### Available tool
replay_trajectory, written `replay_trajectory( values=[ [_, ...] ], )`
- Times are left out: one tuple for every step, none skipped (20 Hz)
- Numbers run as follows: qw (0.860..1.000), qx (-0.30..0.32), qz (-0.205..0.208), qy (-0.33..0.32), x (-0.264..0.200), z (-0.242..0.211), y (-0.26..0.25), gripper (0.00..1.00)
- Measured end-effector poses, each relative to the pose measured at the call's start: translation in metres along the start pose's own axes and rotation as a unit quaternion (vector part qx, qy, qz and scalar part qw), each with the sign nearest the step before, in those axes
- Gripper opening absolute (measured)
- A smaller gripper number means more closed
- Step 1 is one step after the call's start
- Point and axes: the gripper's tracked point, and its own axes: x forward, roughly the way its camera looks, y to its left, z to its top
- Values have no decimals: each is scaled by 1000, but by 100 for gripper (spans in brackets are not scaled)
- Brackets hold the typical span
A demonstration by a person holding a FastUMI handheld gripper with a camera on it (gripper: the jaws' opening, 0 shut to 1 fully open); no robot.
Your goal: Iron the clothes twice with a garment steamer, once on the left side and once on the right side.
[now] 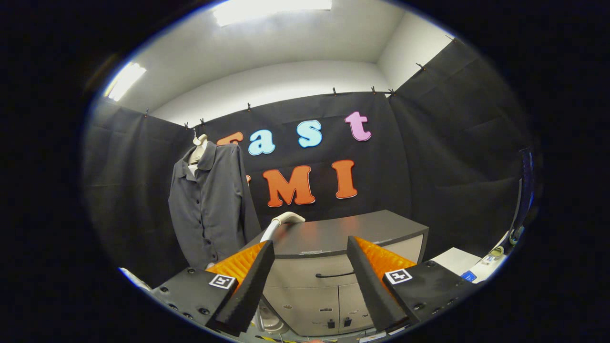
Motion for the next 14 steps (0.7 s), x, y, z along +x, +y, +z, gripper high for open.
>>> replay_trajectory(
  values=[
    [1000, 5, 0, 1, 5, 8, 0, 98],
    [1000, 12, -4, -2, 12, 19, -1, 98],
    [1000, 18, -8, -3, 20, 27, 1, 98],
    [1000, 24, -11, -4, 30, 34, 6, 98],
    [999, 27, -13, -11, 41, 44, 12, 98],
    [999, 28, -16, -16, 54, 51, 21, 98],
    [999, 27, -20, -20, 69, 58, 29, 98],
    [999, 27, -22, -20, 85, 65, 40, 98],
    [999, 30, -22, -18, 103, 71, 52, 98],
    [999, 31, -19, -18, 122, 79, 67, 98],
    [999, 30, -22, -15, 145, 84, 78, 98],
    [999, 28, -25, -10, 167, 88, 86, 98],
    [999, 28, -26, -5, 189, 90, 96, 98],
    [999, 31, -24, 3, 210, 89, 107, 98]
  ],
)
